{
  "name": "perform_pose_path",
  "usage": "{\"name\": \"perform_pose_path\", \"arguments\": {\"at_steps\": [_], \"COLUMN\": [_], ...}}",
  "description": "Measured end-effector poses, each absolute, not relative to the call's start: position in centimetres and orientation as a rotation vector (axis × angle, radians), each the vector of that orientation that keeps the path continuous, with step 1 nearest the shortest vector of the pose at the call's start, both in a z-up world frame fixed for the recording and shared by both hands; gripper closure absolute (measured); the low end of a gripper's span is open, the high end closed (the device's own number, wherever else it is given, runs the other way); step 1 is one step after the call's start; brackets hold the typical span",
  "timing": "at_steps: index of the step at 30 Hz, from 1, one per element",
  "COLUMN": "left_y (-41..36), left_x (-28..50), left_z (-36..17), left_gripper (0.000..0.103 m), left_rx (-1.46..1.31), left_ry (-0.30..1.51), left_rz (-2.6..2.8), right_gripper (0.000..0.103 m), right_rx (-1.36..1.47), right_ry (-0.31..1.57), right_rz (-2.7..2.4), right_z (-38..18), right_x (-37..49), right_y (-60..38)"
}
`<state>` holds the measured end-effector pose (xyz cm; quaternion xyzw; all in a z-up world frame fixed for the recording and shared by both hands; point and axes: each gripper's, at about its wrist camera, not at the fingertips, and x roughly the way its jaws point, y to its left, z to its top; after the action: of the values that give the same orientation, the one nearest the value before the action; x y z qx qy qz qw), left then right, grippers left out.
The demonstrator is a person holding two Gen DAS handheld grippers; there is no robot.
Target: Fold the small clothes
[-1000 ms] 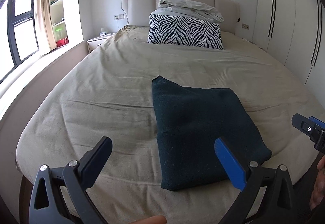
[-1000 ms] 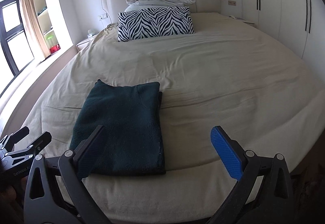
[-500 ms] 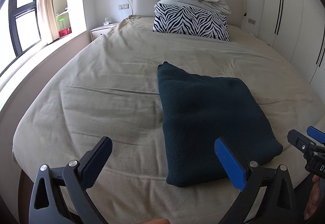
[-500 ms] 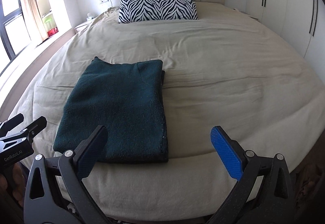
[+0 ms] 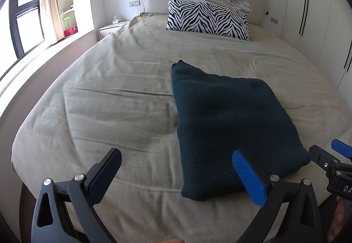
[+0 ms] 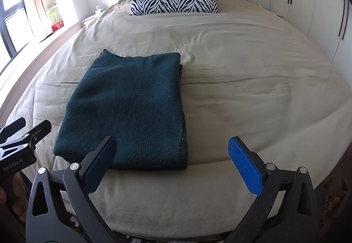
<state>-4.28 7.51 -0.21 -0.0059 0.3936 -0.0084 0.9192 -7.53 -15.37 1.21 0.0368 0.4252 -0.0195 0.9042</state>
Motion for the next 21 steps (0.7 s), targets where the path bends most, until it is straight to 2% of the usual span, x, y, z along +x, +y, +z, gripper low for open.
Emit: {"name": "perform_pose_path", "arguments": {"at_steps": [21], "left_y": [7.60], "left_x": [-4.15], "left_z": [-0.83], "left_gripper": [0.000], "left_rx": [-0.011], "left_ry": [0.819], "left_rz": [-0.009], "right_gripper": [0.000], "right_rx": [0.089], "right_ry": [0.890], "right_rz": [-0.061], "right_z": [0.64], "right_x": [-7.14], "right_y": [-15.35]}}
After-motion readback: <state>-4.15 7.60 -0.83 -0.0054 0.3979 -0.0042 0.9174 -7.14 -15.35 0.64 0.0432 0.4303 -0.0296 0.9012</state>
